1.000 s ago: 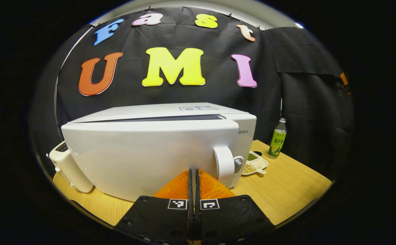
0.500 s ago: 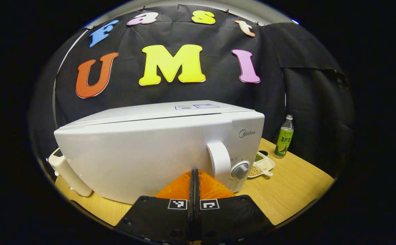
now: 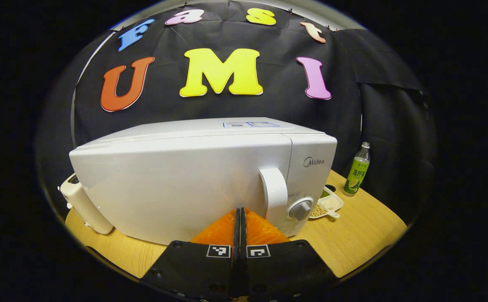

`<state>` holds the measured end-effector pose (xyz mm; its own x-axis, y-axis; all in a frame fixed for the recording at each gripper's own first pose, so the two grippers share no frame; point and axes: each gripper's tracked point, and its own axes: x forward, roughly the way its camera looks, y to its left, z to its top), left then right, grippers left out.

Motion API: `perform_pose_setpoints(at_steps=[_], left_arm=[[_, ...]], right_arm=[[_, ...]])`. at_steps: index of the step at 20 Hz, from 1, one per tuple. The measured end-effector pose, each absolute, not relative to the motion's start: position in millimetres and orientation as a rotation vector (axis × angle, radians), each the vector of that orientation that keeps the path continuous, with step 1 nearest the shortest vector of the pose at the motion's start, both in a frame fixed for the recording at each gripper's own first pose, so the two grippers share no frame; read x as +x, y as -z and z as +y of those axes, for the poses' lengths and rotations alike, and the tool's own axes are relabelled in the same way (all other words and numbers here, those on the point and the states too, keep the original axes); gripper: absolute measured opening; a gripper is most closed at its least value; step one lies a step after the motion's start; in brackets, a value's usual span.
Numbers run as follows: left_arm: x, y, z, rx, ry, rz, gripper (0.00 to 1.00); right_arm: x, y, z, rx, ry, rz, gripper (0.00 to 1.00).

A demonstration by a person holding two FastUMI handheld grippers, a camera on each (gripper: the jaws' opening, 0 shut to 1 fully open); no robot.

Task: Open the microwave oven with the left hand, put the food in, and close the microwave oven.

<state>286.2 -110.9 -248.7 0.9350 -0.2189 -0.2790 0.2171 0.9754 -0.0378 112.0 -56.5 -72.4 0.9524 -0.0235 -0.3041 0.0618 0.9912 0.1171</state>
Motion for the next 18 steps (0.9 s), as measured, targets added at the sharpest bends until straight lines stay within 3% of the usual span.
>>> perform_pose_setpoints(at_steps=[2,3,6,9,10,11,12,18], left_arm=[[275,238,-106,0.026,0.209,0.264,0.0],[269,233,-106,0.038,0.204,0.255,0.0],[254,220,-109,0.066,0.214,0.225,0.01],[231,205,-103,0.078,0.199,0.186,0.85],[225,201,-102,0.073,0.195,0.186,0.95],[215,196,-98,0.066,0.189,0.19,0.96],[206,189,-93,0.063,0.182,0.186,0.96],[144,128,-48,0.054,0.134,0.123,0.96]], right_arm=[[108,69,-54,0.12,0.04,0.297,0.92],[105,69,-53,0.118,0.04,0.297,1.0],[94,69,-49,0.114,0.039,0.297,1.0],[81,73,-42,0.093,0.032,0.305,1.0],[78,74,-41,0.084,0.031,0.305,0.92],[76,75,-39,0.08,0.028,0.303,0.92],[73,74,-35,0.081,0.023,0.301,1.0],[65,76,-4,0.089,-0.017,0.283,1.0]])
